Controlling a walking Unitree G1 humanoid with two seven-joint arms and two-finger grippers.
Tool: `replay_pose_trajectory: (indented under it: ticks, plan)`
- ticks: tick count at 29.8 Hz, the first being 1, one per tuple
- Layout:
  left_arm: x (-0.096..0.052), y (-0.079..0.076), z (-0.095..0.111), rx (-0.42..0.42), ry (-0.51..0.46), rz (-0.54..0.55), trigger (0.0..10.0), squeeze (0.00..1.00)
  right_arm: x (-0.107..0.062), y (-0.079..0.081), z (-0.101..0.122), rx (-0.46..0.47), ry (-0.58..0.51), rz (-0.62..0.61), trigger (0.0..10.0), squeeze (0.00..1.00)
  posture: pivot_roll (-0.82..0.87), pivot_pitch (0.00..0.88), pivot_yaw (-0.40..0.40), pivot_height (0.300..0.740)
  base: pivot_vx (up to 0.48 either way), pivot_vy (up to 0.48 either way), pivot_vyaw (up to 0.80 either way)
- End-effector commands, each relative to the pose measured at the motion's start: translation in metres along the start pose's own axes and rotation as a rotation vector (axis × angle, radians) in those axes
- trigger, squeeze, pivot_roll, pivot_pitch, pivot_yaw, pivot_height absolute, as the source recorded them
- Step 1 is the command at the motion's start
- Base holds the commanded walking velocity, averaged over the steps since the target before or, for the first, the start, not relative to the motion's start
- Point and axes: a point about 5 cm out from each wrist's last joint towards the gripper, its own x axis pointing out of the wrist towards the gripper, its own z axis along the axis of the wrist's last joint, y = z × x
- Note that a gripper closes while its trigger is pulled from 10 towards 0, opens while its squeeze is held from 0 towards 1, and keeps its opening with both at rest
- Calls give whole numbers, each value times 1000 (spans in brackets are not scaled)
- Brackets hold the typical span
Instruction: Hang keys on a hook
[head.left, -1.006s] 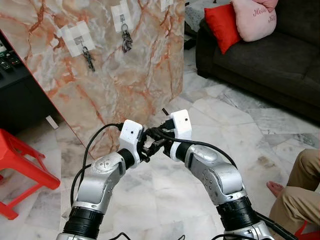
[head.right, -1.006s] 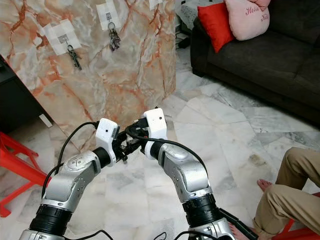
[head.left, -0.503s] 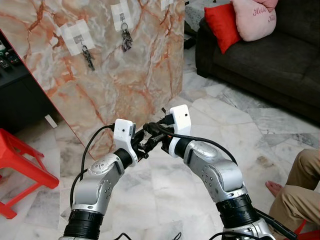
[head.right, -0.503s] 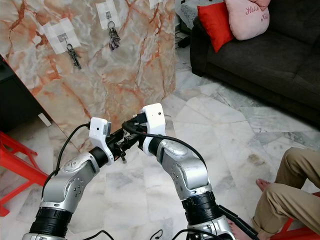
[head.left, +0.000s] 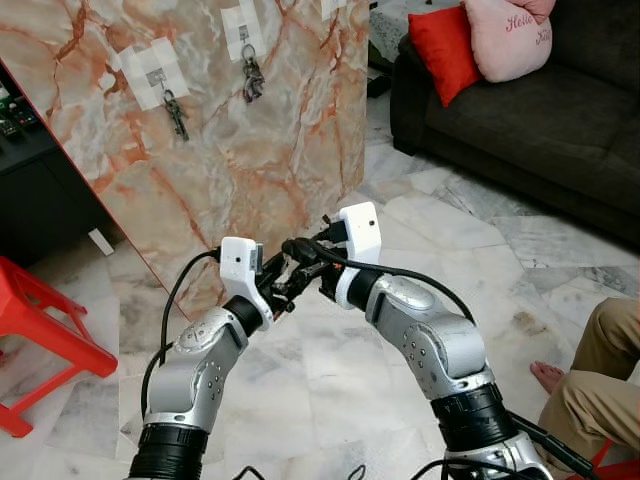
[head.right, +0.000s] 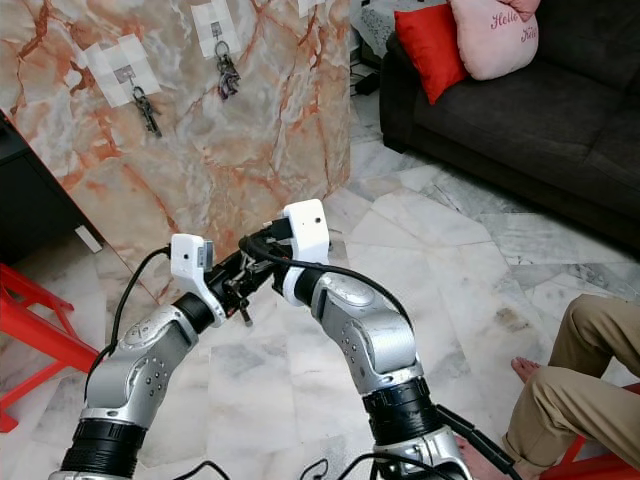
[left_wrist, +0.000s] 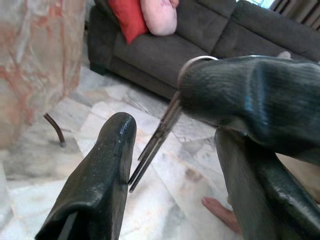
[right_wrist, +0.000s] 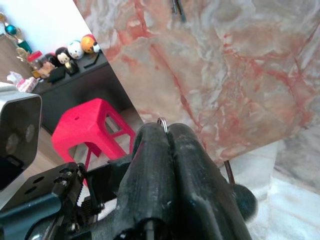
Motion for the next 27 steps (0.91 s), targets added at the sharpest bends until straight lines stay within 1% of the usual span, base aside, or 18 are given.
replay_pose_trajectory:
  ticks: [1,3,9,12,18,19,20,22,23,27]
  plan:
    - [-9,17,15,36,-79,87,10000,0,-6,-12,-6,26,29,-56,10000,0,-69,93,-1,740,0,0,0]
    - [-12,21,13,57,-76,113,10000,0,-8,-16,-3,23,24,-70,10000,0,-70,94,-1,740,0,0,0]
    - [-12,23,14,60,-88,123,10000,0,-10,-20,-2,17,24,-84,10000,0,-70,94,-1,740,0,0,0]
    - [-12,22,13,63,-88,116,10000,0,-11,-23,-2,16,26,-94,10000,0,-70,94,-1,740,0,0,0]
    - [-12,20,11,108,-61,76,10000,0,-11,-24,-2,14,27,-97,10000,0,-69,94,-1,740,0,0,0]
    - [-13,19,10,137,-43,60,10000,0,-11,-24,-1,13,26,-98,10000,0,-69,94,-1,740,0,0,0]
    - [-14,19,9,145,-38,56,10000,0,-11,-24,-1,13,25,-98,10000,0,-69,94,-1,740,0,0,0]
    - [-16,17,7,192,-7,26,10000,0,-11,-25,0,11,23,-101,10000,0,-69,94,-1,740,0,0,0]
    - [-17,16,5,220,13,-3,10000,0,-11,-26,1,7,22,-105,10000,0,-71,95,-1,740,0,0,0]
    - [-20,17,7,239,17,-21,10000,0,-12,-29,2,3,21,-111,10000,0,-68,95,-2,740,0,0,0]
